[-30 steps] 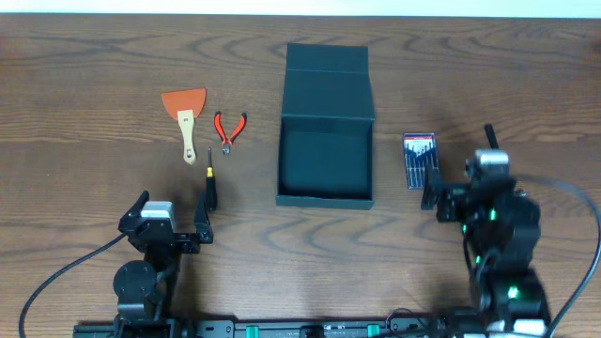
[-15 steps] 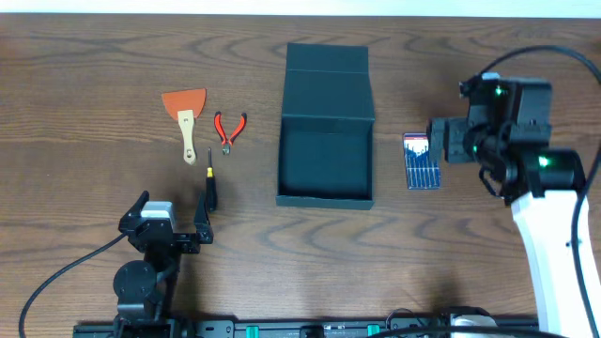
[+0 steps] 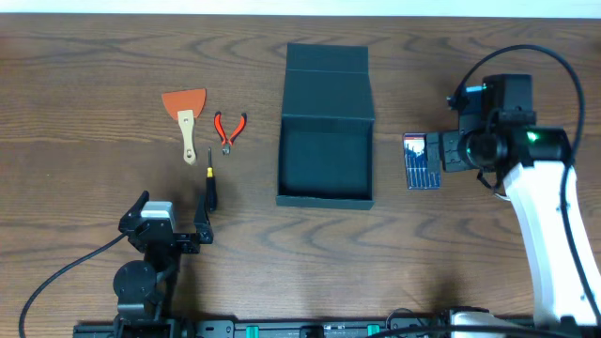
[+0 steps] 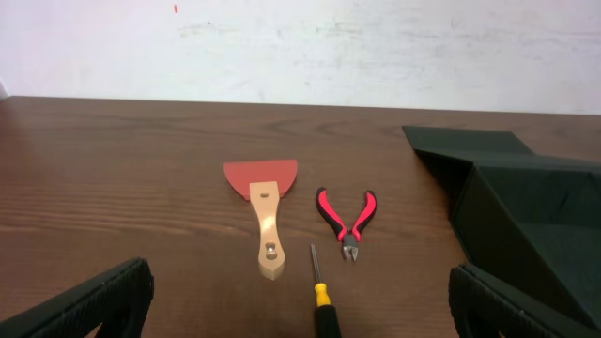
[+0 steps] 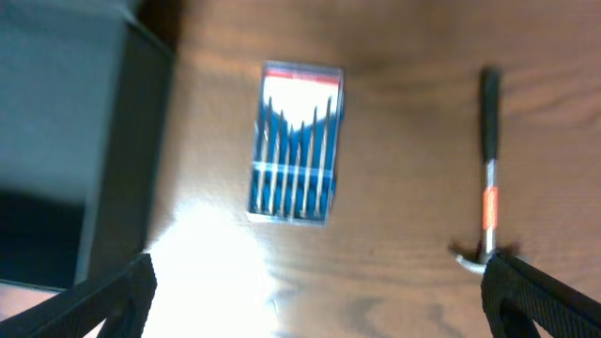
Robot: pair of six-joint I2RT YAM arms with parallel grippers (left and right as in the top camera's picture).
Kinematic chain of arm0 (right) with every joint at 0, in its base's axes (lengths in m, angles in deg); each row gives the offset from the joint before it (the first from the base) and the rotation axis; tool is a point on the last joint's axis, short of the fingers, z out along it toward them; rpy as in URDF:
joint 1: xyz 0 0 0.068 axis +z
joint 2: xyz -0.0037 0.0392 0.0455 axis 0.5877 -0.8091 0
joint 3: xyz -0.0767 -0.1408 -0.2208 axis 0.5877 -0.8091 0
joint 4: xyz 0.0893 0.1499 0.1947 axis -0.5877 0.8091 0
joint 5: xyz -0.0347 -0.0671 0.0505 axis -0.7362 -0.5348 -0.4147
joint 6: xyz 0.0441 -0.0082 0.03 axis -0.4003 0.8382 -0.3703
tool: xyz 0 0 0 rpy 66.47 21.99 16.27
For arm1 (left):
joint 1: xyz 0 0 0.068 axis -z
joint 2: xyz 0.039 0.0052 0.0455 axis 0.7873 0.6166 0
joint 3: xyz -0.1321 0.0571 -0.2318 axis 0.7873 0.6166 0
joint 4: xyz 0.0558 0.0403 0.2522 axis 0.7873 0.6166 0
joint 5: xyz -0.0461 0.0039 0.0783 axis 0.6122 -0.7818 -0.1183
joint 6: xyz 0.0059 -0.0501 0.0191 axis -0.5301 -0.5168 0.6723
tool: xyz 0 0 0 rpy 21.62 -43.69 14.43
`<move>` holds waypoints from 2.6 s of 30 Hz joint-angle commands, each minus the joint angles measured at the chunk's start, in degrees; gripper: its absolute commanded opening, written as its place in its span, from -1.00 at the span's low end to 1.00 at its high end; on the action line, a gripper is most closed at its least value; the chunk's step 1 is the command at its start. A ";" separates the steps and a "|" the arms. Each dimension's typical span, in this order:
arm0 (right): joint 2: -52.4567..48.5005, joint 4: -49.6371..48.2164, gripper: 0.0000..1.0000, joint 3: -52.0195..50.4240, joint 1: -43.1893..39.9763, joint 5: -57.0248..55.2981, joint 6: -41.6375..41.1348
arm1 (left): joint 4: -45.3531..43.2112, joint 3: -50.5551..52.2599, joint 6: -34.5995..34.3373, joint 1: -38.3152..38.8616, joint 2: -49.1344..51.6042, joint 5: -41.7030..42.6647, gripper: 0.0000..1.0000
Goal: Pack container
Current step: 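Move the right gripper over the precision screwdriver set case, then lower the right gripper and grasp the screwdriver set case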
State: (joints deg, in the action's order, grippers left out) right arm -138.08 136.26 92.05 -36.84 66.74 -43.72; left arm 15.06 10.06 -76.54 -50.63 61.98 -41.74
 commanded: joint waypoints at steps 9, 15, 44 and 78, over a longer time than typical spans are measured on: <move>-15.37 -0.70 0.99 0.85 -0.72 0.81 1.31 | 0.02 0.33 0.81 0.17 -0.35 0.33 0.97; -20.33 -6.12 0.98 0.87 -0.81 0.48 -7.87 | 0.02 0.33 0.81 0.17 -0.35 0.33 0.97; -27.87 -9.84 0.98 0.90 1.38 -4.39 -11.85 | 0.02 0.33 0.81 0.17 -0.35 0.33 0.97; -36.63 -12.52 0.89 0.90 2.43 -2.84 -10.62 | 0.02 0.33 0.81 0.17 -0.35 0.33 0.97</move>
State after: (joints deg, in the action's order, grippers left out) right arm -171.22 124.08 94.04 -34.63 64.43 -54.52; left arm 15.09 10.06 -76.51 -50.63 61.98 -41.74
